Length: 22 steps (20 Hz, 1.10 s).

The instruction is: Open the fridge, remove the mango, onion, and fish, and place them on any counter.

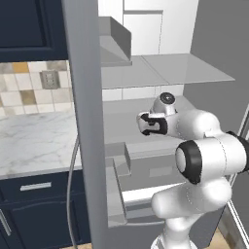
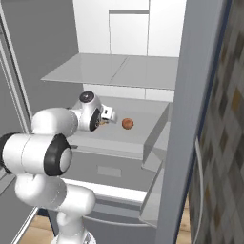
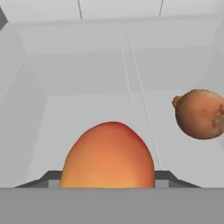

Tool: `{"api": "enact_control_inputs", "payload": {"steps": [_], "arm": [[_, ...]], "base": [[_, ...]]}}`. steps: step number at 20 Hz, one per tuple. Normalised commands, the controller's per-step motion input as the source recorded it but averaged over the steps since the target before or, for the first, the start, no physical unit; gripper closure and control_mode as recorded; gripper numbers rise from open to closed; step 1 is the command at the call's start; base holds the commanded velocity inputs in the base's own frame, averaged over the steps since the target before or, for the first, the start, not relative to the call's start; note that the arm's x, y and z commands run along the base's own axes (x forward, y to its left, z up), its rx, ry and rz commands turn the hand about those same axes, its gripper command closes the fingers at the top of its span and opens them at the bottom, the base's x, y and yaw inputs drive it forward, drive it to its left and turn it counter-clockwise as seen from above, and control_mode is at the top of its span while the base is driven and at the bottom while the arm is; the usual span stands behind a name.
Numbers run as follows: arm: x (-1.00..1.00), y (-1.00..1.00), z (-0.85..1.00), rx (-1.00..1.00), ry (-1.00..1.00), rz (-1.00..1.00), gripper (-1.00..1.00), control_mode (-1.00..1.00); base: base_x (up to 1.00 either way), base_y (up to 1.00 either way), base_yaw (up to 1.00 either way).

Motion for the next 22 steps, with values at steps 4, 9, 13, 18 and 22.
{"api": "enact_control_inputs", "payload": {"steps": [4, 9, 13, 18, 22], "arm": [[-1.0, -0.02, 0.97, 0.02, 0.0, 0.0, 1.0, -1.0], [-1.0, 0.0, 0.79, 0.0, 0.08, 0.0, 1.0, -1.0], [-1.0, -0.03, 0.32, 0.0, 0.14, 0.0, 1.0, -1.0], [-0.6, 0.0, 0.0, -0.01, 0.16, 0.0, 1.0, -1.0], [-0.06, 0.0, 0.0, 0.0, 0.03, 0.0, 1.0, 1.0]], "base": [[0.0, 0.0, 0.0], [0.0, 0.0, 0.0], [0.0, 0.0, 0.0], [0.0, 0.0, 0.0], [-0.65, -0.04, 0.0]]}}
